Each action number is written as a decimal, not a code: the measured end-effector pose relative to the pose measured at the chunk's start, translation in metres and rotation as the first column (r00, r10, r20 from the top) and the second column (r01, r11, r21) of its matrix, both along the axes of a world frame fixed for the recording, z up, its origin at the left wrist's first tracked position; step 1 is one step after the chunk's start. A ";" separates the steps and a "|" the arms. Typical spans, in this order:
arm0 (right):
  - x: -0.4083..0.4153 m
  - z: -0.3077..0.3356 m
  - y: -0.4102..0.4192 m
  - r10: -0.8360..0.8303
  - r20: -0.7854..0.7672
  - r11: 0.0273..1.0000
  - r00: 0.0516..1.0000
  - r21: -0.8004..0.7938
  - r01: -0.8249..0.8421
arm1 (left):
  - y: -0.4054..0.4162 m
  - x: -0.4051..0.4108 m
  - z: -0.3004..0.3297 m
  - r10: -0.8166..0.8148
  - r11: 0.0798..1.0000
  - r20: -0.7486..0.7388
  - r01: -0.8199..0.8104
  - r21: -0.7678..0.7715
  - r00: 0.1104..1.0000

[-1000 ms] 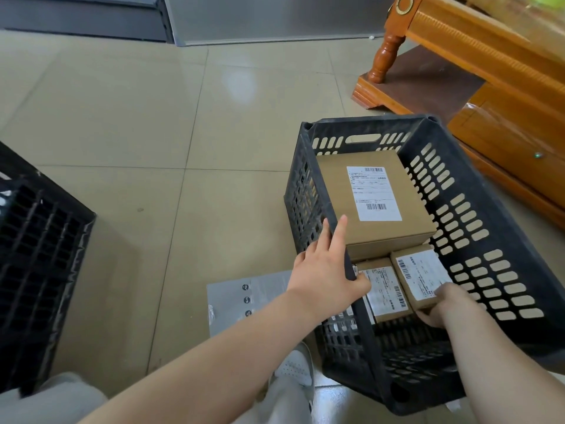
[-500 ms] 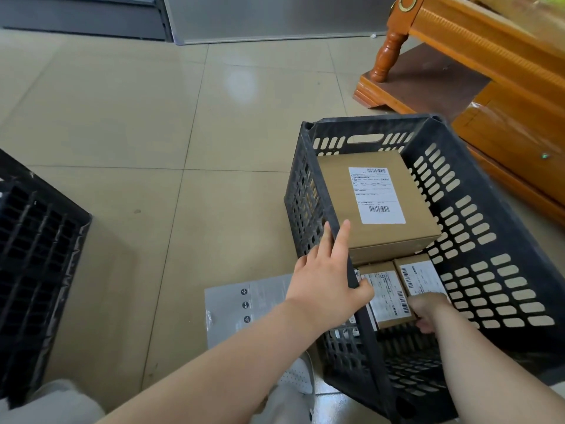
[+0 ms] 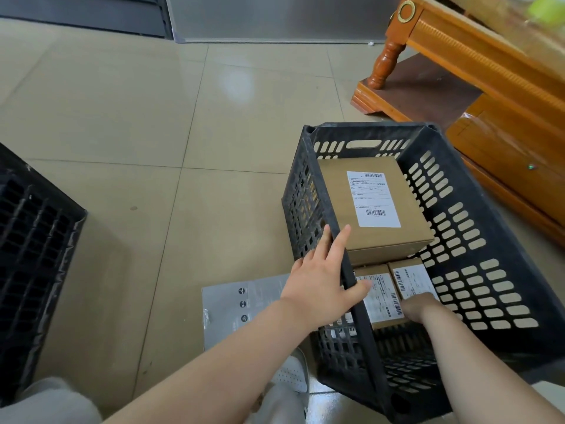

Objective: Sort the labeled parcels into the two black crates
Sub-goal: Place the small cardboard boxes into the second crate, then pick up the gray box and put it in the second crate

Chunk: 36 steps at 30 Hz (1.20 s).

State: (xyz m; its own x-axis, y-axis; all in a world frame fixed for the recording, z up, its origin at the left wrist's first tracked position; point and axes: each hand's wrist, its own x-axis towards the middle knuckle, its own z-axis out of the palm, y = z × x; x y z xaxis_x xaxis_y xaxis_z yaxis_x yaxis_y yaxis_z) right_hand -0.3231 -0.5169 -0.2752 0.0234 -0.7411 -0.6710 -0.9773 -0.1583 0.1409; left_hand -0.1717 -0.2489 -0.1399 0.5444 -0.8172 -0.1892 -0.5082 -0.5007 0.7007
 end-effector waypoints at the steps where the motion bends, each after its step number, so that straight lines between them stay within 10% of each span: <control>1: 0.008 0.009 0.006 0.004 -0.018 1.000 1.000 -0.026 -0.005 | 0.004 0.002 0.000 -0.019 1.000 0.015 0.019 0.000 1.000; 6: 0.058 0.101 0.056 0.198 -0.104 0.948 0.975 -0.233 -0.217 | 0.030 0.017 -0.007 -0.020 1.000 0.054 0.019 0.022 0.998; 12: 0.099 0.170 0.089 0.413 0.220 0.839 0.884 -0.469 -0.275 | 0.067 0.032 -0.012 0.119 0.987 -0.037 -0.115 0.109 0.992; 19: 0.144 0.218 0.158 0.693 0.462 0.664 0.553 -0.708 -0.241 | 0.108 0.060 -0.026 0.453 0.889 -0.228 -0.418 0.188 0.862; 25: 0.164 0.175 0.222 0.680 0.690 0.729 0.247 -0.601 -0.328 | 0.147 0.075 -0.057 0.643 0.763 -0.302 -0.552 0.337 0.704; 29: 0.160 0.123 0.231 0.569 0.677 0.797 0.468 -0.314 -0.515 | 0.166 0.067 -0.075 0.677 0.733 -0.369 -0.537 0.418 0.636; 36: 0.142 0.062 0.225 0.277 0.476 0.945 0.835 0.024 -0.327 | 0.175 0.050 -0.093 0.718 0.692 -0.540 -0.533 0.486 0.439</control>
